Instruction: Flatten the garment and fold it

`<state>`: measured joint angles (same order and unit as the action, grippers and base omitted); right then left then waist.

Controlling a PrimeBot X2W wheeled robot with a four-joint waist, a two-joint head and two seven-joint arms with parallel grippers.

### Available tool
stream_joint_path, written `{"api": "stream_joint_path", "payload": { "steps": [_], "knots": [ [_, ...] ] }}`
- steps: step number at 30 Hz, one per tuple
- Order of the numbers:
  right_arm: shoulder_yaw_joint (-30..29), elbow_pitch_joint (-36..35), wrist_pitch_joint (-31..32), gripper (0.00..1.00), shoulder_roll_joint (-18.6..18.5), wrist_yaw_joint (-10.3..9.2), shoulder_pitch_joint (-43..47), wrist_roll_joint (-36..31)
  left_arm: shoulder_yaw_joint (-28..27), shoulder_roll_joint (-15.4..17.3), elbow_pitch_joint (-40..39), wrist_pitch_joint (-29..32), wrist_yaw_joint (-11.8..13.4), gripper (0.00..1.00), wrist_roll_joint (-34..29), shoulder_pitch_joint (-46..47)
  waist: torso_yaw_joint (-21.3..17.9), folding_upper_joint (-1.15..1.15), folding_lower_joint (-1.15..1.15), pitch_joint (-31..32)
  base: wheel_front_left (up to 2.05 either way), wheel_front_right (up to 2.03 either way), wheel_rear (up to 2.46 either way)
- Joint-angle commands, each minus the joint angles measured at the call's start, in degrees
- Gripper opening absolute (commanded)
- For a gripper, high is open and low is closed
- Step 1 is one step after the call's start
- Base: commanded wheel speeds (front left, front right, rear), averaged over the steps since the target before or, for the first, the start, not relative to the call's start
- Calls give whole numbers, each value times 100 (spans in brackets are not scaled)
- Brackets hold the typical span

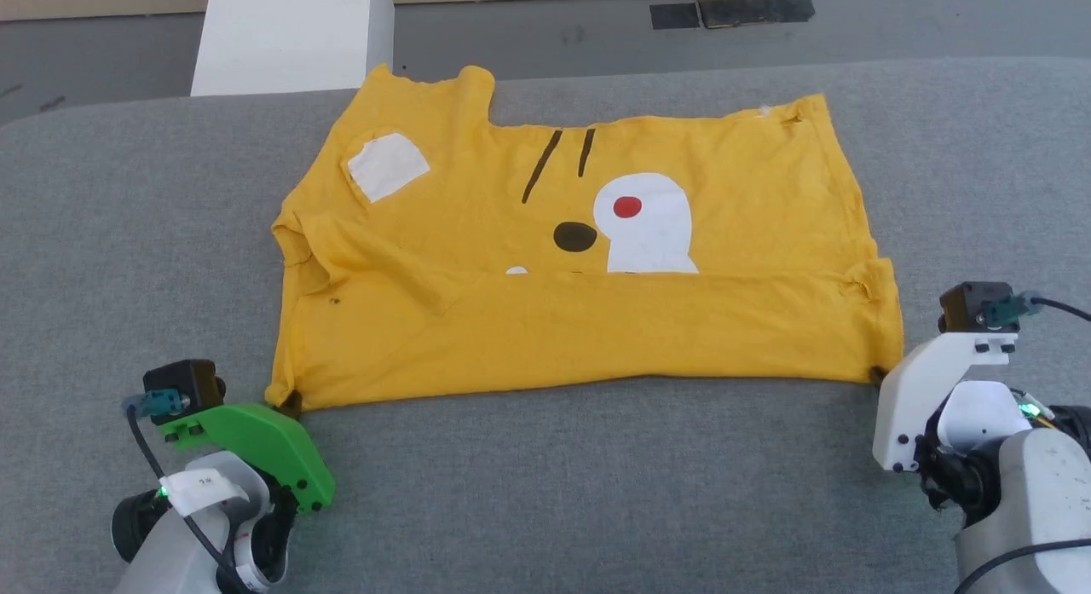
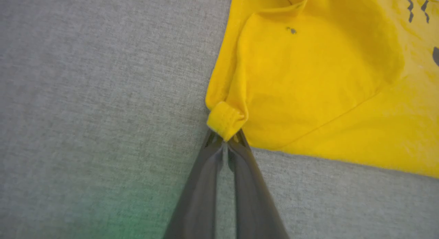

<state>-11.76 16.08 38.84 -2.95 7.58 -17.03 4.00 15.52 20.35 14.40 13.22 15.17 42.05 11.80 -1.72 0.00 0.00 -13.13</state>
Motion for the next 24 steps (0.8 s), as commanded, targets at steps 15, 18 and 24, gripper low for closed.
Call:
{"api": "stream_joint_path", "payload": {
  "steps": [15,18,24],
  "knots": [
    [-117,-1004,-1415,0,7,-9,930,401,-185,200,-528,-661,257,0,-187,-718,-63,0,0,476,0,0,0],
    [-149,-1321,-1297,0,7,-9,1353,558,-197,317,-937,-452,504,0,-209,-1117,-61,0,0,523,0,0,0],
    [-223,-1663,-805,0,7,-9,2099,807,-88,440,-1628,156,929,0,-116,-2002,-80,0,0,545,0,0,0]
  ]
}}
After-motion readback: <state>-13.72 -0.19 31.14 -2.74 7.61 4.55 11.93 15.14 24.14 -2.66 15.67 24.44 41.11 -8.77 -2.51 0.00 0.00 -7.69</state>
